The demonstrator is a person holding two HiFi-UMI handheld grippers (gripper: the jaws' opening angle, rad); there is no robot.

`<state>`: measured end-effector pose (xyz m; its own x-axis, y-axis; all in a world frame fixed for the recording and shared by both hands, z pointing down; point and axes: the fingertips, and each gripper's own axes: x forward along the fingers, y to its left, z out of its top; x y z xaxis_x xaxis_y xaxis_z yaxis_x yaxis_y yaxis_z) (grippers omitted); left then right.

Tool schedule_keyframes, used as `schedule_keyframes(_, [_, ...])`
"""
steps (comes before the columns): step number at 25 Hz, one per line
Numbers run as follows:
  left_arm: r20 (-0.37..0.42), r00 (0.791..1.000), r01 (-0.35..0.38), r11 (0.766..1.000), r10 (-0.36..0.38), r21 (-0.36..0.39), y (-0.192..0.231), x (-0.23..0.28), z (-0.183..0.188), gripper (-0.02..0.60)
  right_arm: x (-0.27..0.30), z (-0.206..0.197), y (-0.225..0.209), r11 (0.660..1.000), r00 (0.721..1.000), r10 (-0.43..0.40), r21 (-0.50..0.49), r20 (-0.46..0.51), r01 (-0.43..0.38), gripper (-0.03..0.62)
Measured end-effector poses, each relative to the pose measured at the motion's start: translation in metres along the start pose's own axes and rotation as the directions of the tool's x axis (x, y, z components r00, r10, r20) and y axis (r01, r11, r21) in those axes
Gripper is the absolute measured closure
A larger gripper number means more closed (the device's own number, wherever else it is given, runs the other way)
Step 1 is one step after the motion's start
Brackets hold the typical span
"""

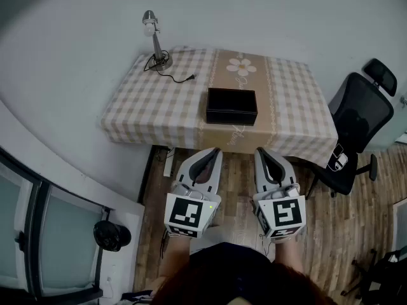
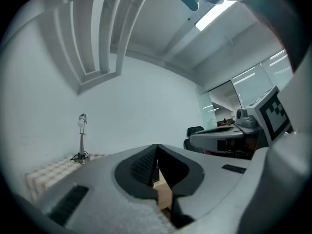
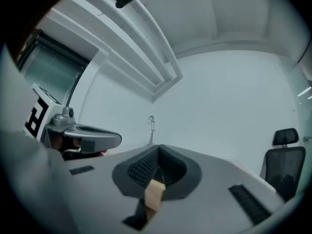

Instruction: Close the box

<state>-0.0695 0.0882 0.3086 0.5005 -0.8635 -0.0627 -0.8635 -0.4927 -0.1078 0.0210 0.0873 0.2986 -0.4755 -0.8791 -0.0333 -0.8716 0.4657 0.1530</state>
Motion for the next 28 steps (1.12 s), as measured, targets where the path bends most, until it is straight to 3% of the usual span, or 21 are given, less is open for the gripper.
schedule_keyframes(17, [0.006, 0.999, 0.044, 0.999, -0.044, -0.02, 0.001, 0.005, -0.007, 0.555, 0.005, 0.0, 0.002, 0.996, 0.999, 0.002, 0.093, 0.034, -0.005, 0.577])
schedule_keyframes(28, [0.02, 0.997, 0.073, 0.997, -0.073, -0.009, 0.004, 0.03, 0.001, 0.555, 0.025, 0.004, -0.012, 0.996, 0.999, -0.001, 0.091, 0.034, -0.002, 0.577])
